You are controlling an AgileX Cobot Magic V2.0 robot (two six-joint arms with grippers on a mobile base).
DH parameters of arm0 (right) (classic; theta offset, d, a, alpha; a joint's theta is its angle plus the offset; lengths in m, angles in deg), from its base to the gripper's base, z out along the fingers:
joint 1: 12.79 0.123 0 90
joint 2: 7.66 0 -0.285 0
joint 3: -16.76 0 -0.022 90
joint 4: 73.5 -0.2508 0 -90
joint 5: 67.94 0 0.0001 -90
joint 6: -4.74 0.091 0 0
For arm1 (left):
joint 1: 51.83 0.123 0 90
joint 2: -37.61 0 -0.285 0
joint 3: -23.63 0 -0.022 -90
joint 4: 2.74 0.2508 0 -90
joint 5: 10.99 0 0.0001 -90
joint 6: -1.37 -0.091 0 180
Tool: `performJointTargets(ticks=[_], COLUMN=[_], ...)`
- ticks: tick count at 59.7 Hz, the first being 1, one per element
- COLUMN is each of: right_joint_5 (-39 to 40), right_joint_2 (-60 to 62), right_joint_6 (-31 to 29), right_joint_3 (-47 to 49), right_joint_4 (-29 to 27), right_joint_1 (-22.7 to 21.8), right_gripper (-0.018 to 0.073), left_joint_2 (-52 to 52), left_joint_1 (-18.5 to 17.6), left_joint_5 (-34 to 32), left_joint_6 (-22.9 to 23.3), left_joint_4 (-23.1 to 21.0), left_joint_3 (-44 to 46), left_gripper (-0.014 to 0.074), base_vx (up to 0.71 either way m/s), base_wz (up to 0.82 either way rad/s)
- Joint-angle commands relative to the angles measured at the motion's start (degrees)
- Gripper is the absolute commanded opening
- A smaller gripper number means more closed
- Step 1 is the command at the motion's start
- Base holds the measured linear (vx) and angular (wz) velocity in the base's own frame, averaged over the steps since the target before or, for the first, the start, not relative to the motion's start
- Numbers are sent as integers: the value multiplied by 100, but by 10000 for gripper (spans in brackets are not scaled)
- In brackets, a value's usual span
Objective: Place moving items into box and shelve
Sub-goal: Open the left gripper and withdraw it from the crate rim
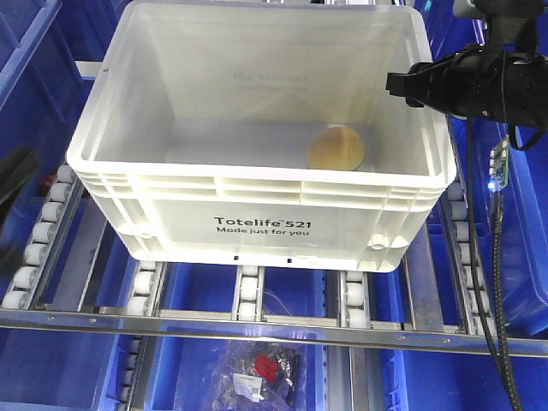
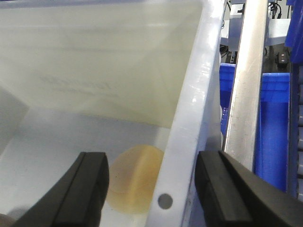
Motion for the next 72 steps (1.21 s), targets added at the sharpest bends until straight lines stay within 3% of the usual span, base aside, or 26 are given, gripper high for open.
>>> performJointTargets(ticks=[1, 13, 24, 28, 35, 72], right_joint_5=[230, 230, 230, 230, 221, 141], right_joint_2=[233, 233, 233, 233, 233, 233], right_joint_6=[-52, -52, -52, -52, -52, -52], right_joint_3=[201, 201, 201, 201, 187, 187], right_joint_4=[-95, -95, -95, -95, -100, -100], right_joint_1=[-3, -3, -3, -3, -3, -3], right_gripper=[458, 458, 458, 458, 458, 458], left_joint_2=[729, 2293, 3003, 3172, 3148, 3148], left_joint_1=[105, 750, 1313, 1414, 1450, 1450], left_joint_5=[-472, -478, -482, -494, 140, 104], left_joint_6=[23, 23, 33, 116, 119, 114], left_joint_4=[-51, -51, -64, -240, -396, -349], left_joint_3=[-452, -1689, -2285, -2519, -2487, -2487], left_gripper=[386, 186, -10, -9, -8, -8], base_vx=[0, 0, 0, 0, 0, 0], base_wz=[0, 0, 0, 0, 0, 0])
